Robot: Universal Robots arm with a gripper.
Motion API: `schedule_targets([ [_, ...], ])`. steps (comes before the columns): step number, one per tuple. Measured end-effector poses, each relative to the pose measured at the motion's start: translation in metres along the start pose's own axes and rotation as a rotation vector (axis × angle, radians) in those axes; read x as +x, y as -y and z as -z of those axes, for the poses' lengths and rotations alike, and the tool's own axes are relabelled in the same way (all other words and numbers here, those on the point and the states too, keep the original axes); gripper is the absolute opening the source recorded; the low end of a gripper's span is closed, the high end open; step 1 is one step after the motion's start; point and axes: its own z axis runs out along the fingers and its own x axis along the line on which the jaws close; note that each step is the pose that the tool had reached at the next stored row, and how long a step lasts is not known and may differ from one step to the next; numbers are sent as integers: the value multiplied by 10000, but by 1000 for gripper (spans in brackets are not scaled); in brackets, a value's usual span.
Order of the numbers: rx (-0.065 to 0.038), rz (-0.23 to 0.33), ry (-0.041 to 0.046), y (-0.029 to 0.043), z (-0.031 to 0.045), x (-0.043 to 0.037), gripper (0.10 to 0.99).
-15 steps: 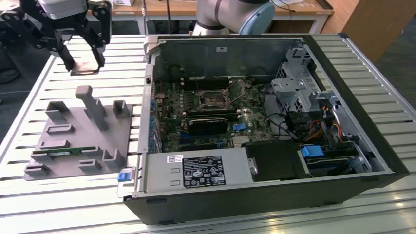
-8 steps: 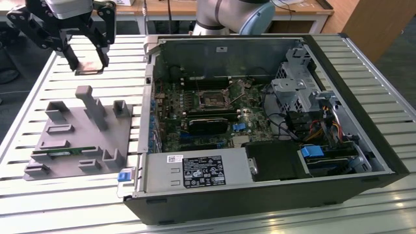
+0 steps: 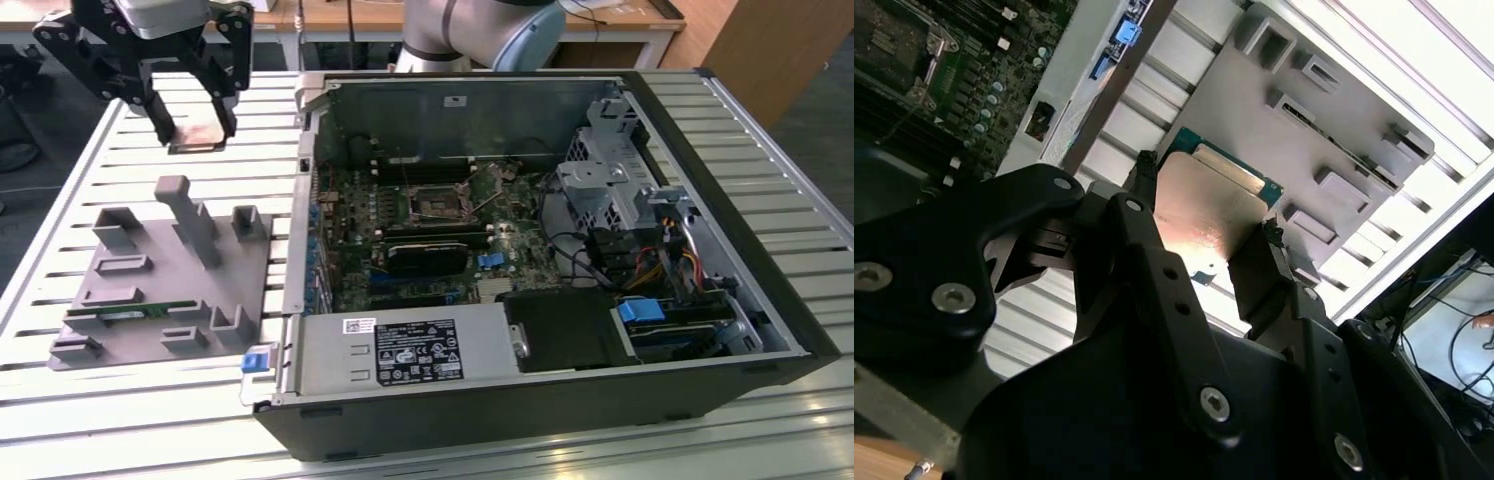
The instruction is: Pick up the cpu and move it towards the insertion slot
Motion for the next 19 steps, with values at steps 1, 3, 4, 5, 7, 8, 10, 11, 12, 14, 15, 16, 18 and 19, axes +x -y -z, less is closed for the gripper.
schedule_targets([
  [1, 0, 1, 0, 1, -1, -16, 541],
  [3, 0, 0, 0, 2, -2, -42, 541],
  [4, 0, 1, -1, 3, -2, -58, 541],
  [5, -1, 0, 1, 4, -3, -71, 541],
  [7, 0, 0, 0, 5, -4, -99, 541],
  [8, 0, 1, -1, 5, -4, -112, 541],
  [10, 0, 0, 0, 7, -5, -139, 541],
  [11, 0, 1, 0, 8, -6, -152, 541],
  [12, 0, 0, 0, 8, -6, -164, 541],
  [14, 0, 0, 0, 9, -7, -189, 541],
  [15, 0, 0, 0, 10, -7, -200, 541],
  [16, 0, 0, 0, 10, -8, -212, 541],
  [18, 0, 0, 0, 12, -8, -233, 541],
  [19, 0, 0, 0, 12, -9, -244, 541],
])
